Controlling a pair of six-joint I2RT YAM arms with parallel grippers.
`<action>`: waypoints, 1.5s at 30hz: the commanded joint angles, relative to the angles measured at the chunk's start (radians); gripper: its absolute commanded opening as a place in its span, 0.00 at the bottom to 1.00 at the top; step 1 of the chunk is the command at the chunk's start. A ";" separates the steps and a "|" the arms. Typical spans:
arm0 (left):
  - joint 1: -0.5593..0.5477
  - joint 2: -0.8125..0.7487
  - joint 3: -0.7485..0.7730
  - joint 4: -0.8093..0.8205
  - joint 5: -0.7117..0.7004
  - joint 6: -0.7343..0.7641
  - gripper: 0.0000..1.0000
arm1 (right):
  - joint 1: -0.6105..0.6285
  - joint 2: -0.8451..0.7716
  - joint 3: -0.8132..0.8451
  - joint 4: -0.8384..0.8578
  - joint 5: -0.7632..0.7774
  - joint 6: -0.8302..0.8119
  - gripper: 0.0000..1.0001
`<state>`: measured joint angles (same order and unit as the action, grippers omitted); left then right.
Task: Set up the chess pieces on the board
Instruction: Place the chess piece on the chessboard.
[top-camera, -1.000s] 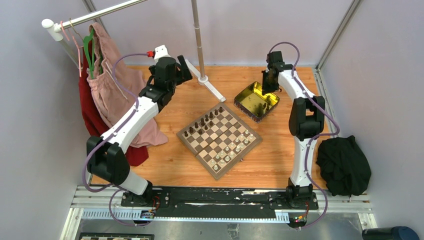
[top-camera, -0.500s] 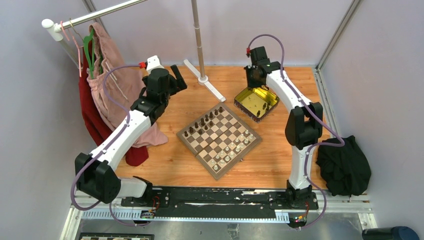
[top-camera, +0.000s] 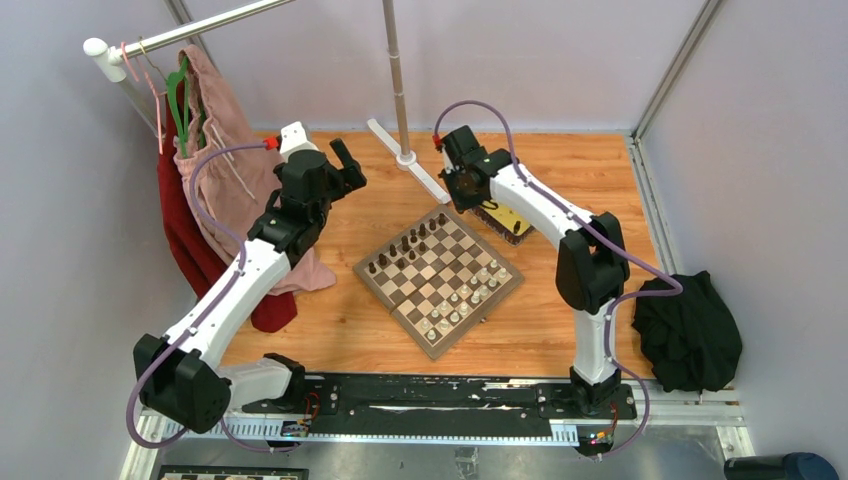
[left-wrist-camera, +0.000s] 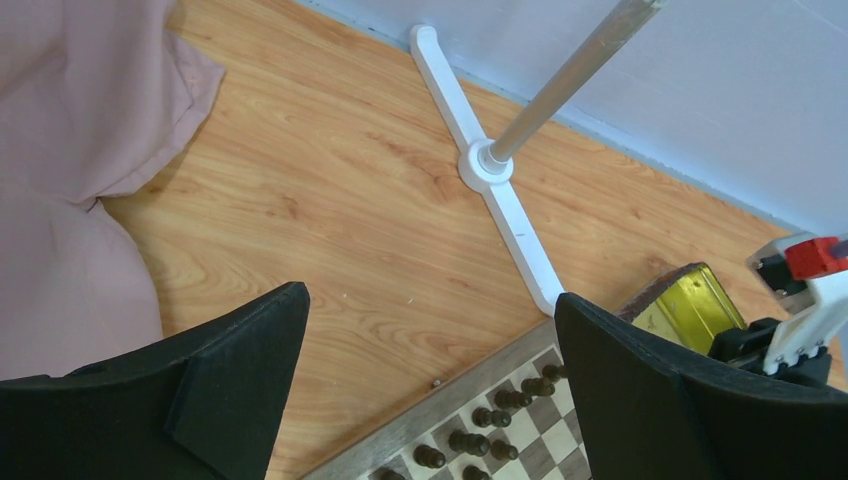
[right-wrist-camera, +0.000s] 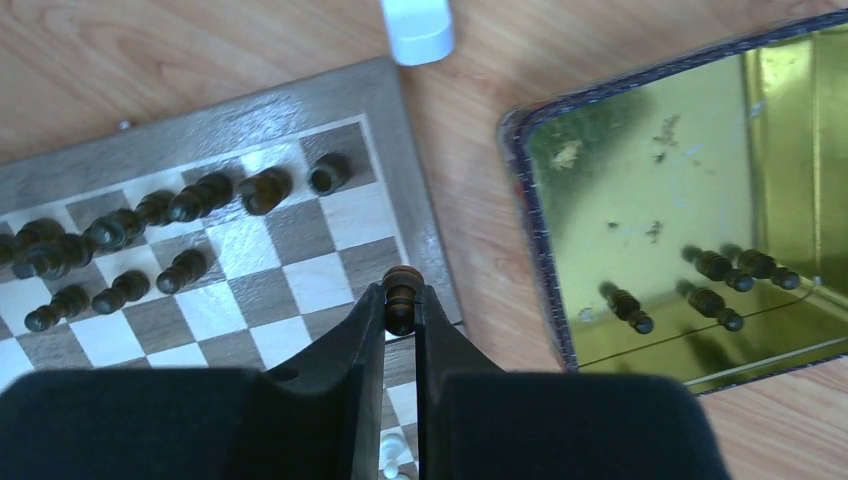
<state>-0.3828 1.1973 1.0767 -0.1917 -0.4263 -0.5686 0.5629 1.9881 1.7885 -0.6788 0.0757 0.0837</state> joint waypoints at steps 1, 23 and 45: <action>0.004 -0.029 -0.022 -0.013 -0.011 -0.011 1.00 | 0.049 -0.035 -0.037 -0.022 0.027 -0.019 0.00; 0.002 -0.027 -0.029 -0.008 -0.008 -0.024 1.00 | 0.151 0.066 -0.021 -0.022 0.029 -0.033 0.00; 0.003 -0.012 -0.034 0.004 -0.008 -0.013 1.00 | 0.155 0.146 0.016 -0.011 0.029 -0.045 0.00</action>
<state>-0.3828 1.1816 1.0523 -0.1970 -0.4263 -0.5865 0.7013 2.1010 1.7622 -0.6773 0.0906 0.0578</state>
